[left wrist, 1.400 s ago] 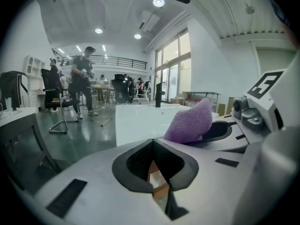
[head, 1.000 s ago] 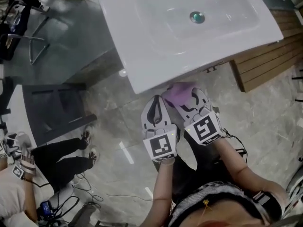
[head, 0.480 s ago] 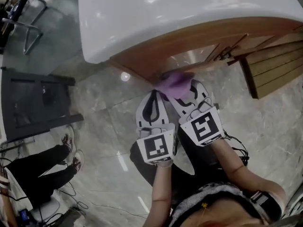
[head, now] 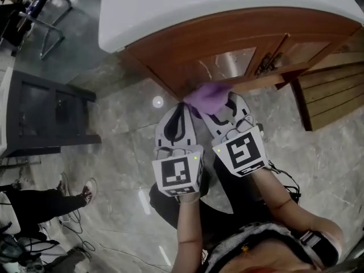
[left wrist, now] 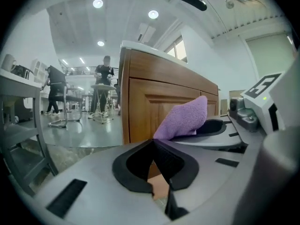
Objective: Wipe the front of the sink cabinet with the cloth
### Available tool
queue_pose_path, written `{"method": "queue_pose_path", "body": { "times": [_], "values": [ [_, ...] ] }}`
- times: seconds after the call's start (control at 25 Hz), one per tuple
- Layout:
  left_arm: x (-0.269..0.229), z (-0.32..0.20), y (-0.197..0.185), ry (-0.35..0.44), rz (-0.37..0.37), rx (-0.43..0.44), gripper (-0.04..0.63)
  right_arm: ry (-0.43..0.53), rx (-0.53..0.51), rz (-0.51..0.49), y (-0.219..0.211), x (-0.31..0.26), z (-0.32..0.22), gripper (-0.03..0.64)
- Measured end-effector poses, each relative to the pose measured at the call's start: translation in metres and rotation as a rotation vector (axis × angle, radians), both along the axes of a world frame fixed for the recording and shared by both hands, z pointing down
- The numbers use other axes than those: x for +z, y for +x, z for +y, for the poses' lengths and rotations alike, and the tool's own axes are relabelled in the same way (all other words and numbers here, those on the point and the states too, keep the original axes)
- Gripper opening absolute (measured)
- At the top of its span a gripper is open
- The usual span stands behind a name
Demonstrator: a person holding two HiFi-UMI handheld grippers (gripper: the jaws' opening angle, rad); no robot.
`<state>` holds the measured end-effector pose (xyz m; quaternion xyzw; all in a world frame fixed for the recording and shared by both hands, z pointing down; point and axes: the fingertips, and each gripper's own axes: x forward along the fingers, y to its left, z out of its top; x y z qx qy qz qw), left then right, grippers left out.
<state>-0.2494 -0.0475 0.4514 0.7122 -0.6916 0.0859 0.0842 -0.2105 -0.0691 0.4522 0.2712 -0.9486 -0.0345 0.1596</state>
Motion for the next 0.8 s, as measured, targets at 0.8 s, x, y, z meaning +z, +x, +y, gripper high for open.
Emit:
{"method": "queue_pose_path", "body": {
  "times": [0.8],
  "values": [
    [-0.034, -0.003, -0.04, 0.062, -0.037, -0.058, 0.0, 0.137, 0.031, -0.06, -0.04, -0.071, -0.013, 0.174]
  ]
}}
